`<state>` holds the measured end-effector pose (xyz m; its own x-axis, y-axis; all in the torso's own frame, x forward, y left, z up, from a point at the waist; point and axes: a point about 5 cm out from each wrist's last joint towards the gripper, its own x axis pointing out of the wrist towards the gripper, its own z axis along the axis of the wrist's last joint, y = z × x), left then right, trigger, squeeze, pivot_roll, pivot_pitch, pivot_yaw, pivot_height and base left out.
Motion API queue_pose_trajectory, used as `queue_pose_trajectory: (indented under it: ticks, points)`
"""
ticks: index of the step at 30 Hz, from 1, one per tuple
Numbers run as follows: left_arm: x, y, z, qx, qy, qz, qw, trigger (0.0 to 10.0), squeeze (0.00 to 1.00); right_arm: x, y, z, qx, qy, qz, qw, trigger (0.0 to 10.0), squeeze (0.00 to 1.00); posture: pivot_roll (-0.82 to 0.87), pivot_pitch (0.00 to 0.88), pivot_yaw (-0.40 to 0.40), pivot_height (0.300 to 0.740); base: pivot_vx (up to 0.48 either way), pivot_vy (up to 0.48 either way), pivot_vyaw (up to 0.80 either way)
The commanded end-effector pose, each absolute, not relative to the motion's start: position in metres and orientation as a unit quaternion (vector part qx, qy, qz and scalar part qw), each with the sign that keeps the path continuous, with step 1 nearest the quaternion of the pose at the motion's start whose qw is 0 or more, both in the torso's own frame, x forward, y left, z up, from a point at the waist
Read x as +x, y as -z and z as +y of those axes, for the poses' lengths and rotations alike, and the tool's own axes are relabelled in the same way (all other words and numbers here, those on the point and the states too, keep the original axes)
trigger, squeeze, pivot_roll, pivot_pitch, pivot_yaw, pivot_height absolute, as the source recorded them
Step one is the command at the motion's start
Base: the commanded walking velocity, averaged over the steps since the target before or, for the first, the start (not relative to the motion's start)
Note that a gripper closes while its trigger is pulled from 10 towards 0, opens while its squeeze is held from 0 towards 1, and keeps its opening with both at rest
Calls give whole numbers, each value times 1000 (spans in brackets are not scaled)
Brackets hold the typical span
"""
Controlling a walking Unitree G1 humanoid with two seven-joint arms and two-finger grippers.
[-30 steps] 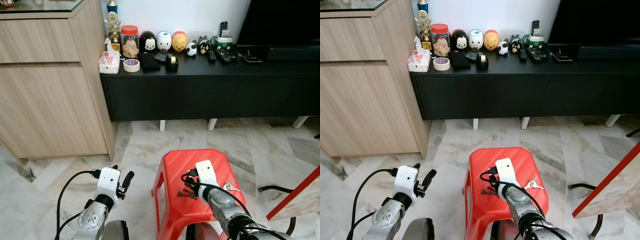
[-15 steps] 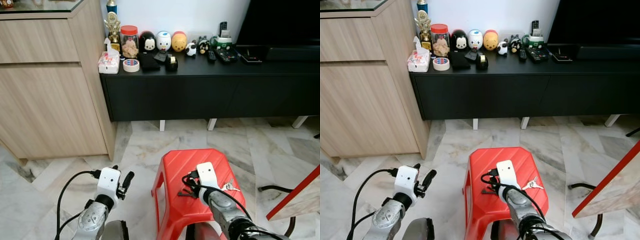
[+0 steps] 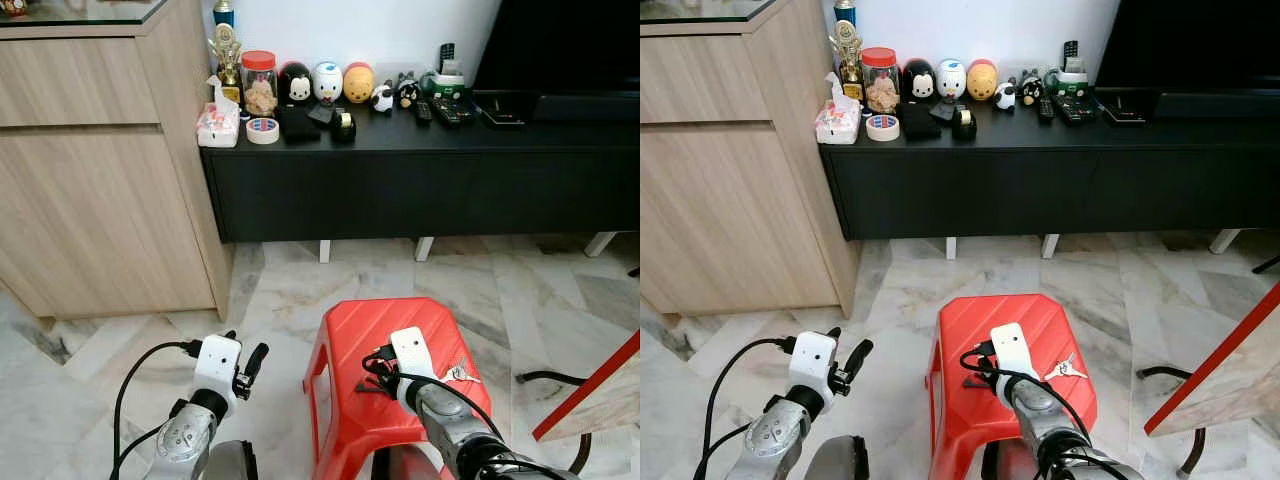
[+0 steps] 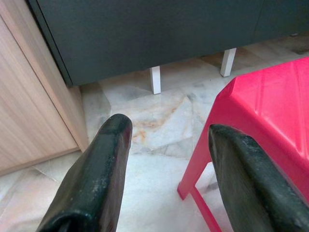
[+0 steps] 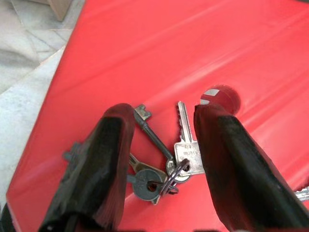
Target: Hang keys on a hook
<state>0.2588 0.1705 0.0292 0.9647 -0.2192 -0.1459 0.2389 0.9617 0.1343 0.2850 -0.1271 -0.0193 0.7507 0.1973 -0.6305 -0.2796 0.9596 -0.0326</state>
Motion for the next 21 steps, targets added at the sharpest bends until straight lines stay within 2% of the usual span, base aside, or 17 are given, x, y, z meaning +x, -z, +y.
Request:
queue_pose_trajectory:
  ticks: [1,21]
  points:
    - [259,-29,170,74,115,63,989,10000,0,284,21,-132,-66,-119,339,931,10000,0,82,0,-75,599,0,0,0]
    - [259,-29,171,75,115,65,988,10000,0,274,30,-134,-44,-107,370,922,10000,0,81,0,-74,599,0,0,0]
